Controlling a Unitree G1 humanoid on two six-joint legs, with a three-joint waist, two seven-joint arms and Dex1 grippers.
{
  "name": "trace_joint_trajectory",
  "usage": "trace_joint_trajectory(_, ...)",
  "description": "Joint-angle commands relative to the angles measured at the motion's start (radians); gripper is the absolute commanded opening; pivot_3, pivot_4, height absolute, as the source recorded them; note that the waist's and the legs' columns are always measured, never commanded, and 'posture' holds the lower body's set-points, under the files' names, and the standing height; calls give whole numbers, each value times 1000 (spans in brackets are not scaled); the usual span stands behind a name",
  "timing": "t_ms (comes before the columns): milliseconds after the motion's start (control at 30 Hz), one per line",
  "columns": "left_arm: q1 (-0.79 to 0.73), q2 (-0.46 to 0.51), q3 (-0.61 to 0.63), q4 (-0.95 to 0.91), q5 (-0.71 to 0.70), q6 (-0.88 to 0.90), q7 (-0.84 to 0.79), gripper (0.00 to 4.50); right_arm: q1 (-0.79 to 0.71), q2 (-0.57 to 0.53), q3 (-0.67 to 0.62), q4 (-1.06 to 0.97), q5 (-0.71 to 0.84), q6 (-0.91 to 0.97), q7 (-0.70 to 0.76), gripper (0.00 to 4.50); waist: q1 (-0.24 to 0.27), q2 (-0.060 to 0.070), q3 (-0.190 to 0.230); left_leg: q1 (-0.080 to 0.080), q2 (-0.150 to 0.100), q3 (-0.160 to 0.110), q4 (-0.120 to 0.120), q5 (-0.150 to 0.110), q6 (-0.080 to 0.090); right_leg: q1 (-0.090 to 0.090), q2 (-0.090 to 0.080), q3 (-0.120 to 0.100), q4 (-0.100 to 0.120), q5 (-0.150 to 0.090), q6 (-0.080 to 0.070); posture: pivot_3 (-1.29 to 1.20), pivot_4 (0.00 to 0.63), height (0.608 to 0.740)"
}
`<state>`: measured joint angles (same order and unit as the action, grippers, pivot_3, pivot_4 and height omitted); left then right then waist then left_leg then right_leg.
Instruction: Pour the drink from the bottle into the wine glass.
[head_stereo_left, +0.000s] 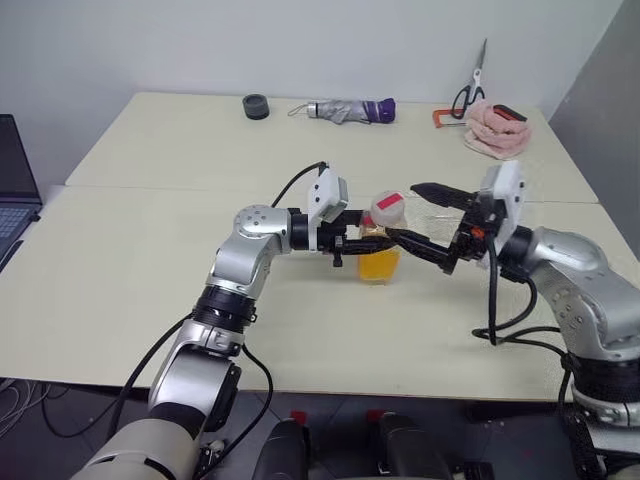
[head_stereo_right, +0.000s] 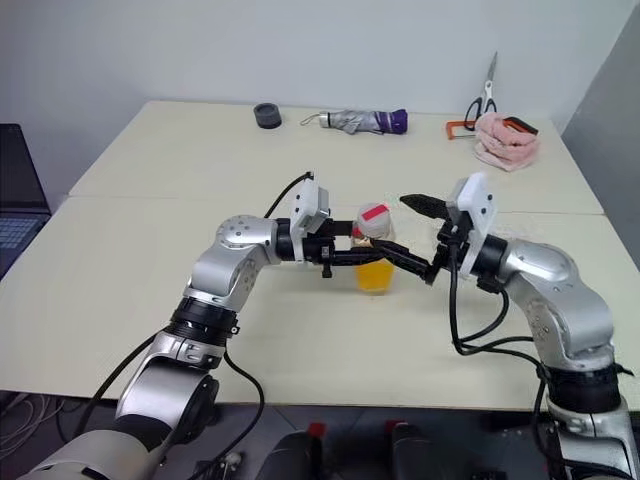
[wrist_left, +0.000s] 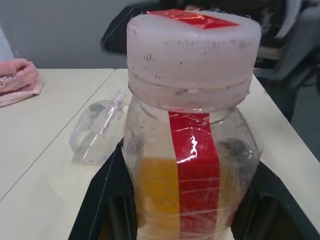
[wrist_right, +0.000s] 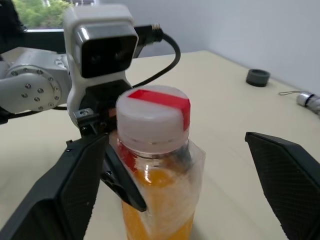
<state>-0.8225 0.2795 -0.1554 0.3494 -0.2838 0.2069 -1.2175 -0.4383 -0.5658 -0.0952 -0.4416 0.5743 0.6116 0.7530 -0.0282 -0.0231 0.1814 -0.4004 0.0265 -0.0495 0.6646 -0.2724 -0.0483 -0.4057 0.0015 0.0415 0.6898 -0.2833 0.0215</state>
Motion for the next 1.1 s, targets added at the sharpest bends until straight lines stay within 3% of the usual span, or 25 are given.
trace_joint_trajectory(33,-33,-13,18,-7,-14,-24,17,1790,70,51,-38,-238,44,70,-185,4500,0,0,0,0,0,0,0,0,0,0,0,0,0,0,0,0,150,740)
trace_joint_trajectory(133,-41,-21,17,14,-8,-32,22,1790,105,122,8,-345,-7,123,-354,4500,-5,0,0,0,0,0,0,0,0,0,1,0,1,0,0,0,150,740)
trace_joint_trajectory(233,-55,-32,13,46,1,-48,21,1790,87,218,117,-372,-152,160,-557,4500,-6,0,0,2,0,0,1,0,0,0,2,1,3,0,0,0,150,740)
trace_joint_trajectory(300,-63,-38,9,61,5,-56,14,1790,66,252,152,-361,-203,173,-615,4500,-4,0,0,2,0,0,1,0,-1,0,2,1,4,0,0,0,150,740)
trace_joint_trajectory(1033,-56,-47,-1,90,30,-109,-5,1789,-37,276,177,-259,-241,230,-575,4500,-4,0,0,1,0,0,0,1,-1,0,2,0,2,0,0,0,150,740)
trace_joint_trajectory(1100,-55,-46,-1,89,30,-109,-5,1789,-39,276,180,-256,-243,234,-572,4124,-4,0,0,1,0,0,0,1,-1,0,2,0,2,0,0,0,150,740)
